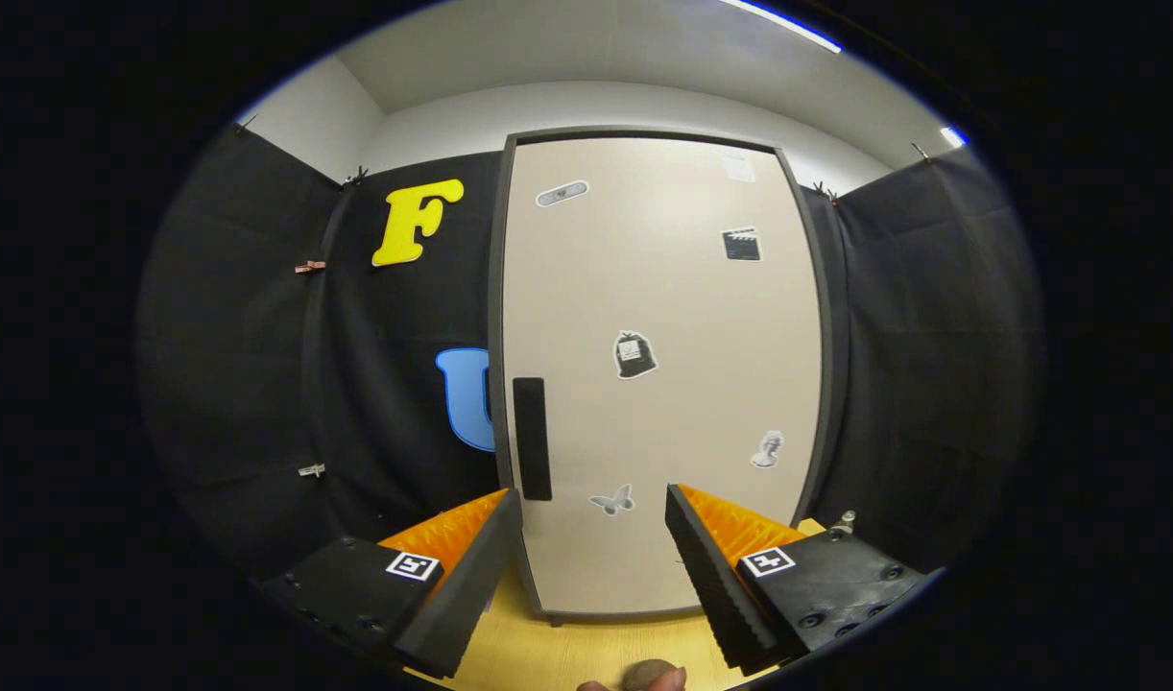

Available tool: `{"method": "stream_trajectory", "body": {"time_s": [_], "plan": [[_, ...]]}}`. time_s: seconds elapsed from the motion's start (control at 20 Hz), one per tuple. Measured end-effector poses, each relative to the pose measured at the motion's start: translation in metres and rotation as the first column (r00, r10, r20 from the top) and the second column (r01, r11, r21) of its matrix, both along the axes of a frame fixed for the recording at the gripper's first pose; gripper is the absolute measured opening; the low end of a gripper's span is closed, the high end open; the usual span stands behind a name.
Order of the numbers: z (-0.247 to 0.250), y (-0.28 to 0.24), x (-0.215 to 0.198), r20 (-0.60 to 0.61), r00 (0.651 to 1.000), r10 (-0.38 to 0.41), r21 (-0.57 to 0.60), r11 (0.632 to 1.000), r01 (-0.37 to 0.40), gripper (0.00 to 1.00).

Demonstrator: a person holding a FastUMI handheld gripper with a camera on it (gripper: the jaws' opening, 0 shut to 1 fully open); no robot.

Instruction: Open the shoe cabinet door, grab the shoes and put them into the shoe cabinet, then close the shoe cabinet door.

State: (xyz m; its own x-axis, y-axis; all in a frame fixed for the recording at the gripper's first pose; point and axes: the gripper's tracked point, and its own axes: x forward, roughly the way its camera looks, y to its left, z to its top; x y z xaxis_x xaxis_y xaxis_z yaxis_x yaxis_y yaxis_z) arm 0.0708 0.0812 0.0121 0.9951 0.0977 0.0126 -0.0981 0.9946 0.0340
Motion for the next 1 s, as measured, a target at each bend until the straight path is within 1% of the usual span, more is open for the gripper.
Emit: {"method": "stream_trajectory", "body": {"time_s": [0.15,0.35,0.6,0.65,0.7,0.75,0.8,0.85,0.9,0.95,1.0], "plan": [[-0.012,0.02,0.031,-0.025,1.0,0.013,0.01,1.0,-0.013,0.98],[-0.031,0.035,0.072,-0.071,0.997,0.007,0.007,1.0,-0.007,0.98],[-0.038,0.049,0.12,-0.073,0.997,0.002,0.018,1.0,0.0,0.97],[-0.038,0.051,0.129,-0.068,0.998,0.001,0.017,1.0,0.0,0.93],[-0.036,0.052,0.132,-0.06,0.998,-0.005,0.008,1.0,0.006,0.82],[-0.034,0.052,0.14,-0.044,0.999,-0.021,-0.01,1.0,0.021,0.79],[-0.033,0.055,0.146,-0.029,0.999,-0.013,-0.016,1.0,0.012,0.74],[-0.031,0.055,0.143,-0.018,0.999,-0.029,-0.023,0.999,0.028,0.67],[-0.029,0.06,0.144,-0.007,1.0,-0.023,-0.027,0.999,0.023,0.56],[-0.026,0.06,0.144,-0.001,1.0,-0.027,-0.038,0.999,0.027,0.56],[-0.026,0.057,0.14,-0.004,1.0,-0.021,-0.038,0.999,0.021,0.5]]}}
